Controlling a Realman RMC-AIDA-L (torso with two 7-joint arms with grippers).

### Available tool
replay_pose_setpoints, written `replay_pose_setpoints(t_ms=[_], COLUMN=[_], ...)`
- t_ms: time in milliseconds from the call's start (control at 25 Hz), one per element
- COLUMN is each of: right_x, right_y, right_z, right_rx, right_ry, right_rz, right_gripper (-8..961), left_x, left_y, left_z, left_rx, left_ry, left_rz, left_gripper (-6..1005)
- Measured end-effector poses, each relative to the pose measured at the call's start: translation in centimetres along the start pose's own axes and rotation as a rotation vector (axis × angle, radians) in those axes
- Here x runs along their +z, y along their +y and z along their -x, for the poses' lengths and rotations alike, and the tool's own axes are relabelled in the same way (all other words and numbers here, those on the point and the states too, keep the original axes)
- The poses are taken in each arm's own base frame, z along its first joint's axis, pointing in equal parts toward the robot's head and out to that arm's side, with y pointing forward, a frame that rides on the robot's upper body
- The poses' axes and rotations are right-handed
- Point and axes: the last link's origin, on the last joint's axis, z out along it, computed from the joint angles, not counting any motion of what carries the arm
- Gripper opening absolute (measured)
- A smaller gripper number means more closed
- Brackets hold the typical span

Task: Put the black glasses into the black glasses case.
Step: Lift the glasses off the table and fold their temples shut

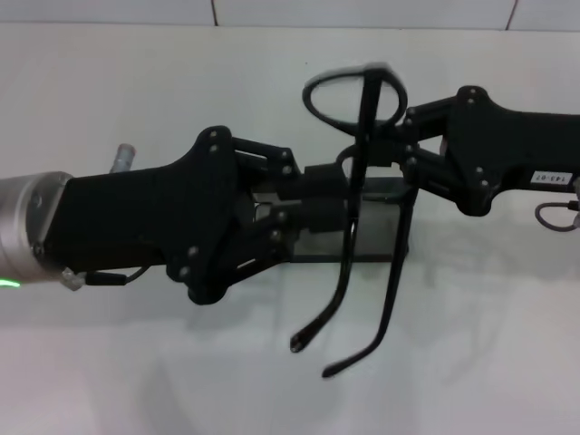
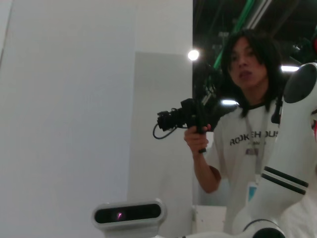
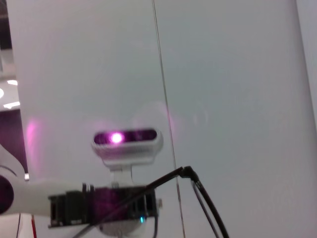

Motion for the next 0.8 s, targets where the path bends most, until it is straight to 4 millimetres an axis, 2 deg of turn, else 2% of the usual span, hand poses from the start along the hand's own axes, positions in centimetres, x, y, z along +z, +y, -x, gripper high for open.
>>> replay_pose_setpoints(t_ms=[240,560,800], right_x=[0.41,0.39,1.00], right_y=[-0.20,-0.33,-0.82], right_z=[0.19,-0.41,-0.45], right_rx=[0.003,0.011,0.005], right_ry=[-0.015,0.022,0.015], right_rz=[0.012,0.016,0.002], right_gripper=[98,97,97], left_x=[-0.43,-1.04,-0.25], left_y=[-0.21,-0.17,-0.16], left_z=[0.74,-0.09,0.26], left_rx=[0.010,0.036,0.020], left_ry=[0.037,0.092,0.086], left_rz=[-0.042,-0.074,-0.039], left_gripper=[150,150,150])
